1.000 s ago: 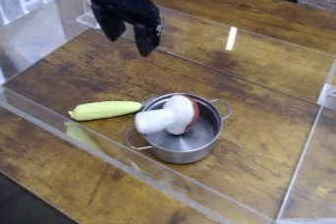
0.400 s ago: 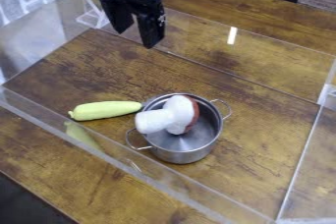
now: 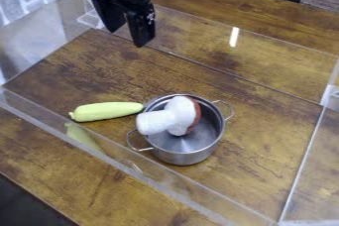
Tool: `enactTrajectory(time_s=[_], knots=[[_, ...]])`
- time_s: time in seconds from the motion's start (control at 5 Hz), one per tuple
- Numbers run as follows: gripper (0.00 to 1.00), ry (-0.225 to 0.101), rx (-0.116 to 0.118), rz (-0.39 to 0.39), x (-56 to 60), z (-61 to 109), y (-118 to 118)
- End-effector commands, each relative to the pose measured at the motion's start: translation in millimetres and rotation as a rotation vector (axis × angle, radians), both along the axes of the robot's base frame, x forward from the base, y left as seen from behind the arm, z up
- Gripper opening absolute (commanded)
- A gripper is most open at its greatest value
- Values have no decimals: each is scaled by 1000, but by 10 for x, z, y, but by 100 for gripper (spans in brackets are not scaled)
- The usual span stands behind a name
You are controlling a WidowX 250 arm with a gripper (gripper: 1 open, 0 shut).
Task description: Put the mushroom in the silver pot
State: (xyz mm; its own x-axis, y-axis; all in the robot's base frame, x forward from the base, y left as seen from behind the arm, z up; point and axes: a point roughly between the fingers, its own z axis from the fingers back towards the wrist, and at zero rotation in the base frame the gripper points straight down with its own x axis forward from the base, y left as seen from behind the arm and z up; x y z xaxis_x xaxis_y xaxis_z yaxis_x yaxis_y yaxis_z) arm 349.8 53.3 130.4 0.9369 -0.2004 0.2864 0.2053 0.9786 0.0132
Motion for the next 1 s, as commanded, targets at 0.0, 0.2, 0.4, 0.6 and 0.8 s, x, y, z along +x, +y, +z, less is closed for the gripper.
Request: enactTrajectory(time_s=[0.0, 0.2, 0.4, 0.6, 0.8], knots=[[100, -54, 15, 39, 34, 170, 140], [100, -40, 23, 101, 81, 69, 138], [100, -43, 24, 176, 139, 0, 78], [100, -34, 16, 213, 126, -58, -4], [100, -32, 15, 232, 111, -77, -85]])
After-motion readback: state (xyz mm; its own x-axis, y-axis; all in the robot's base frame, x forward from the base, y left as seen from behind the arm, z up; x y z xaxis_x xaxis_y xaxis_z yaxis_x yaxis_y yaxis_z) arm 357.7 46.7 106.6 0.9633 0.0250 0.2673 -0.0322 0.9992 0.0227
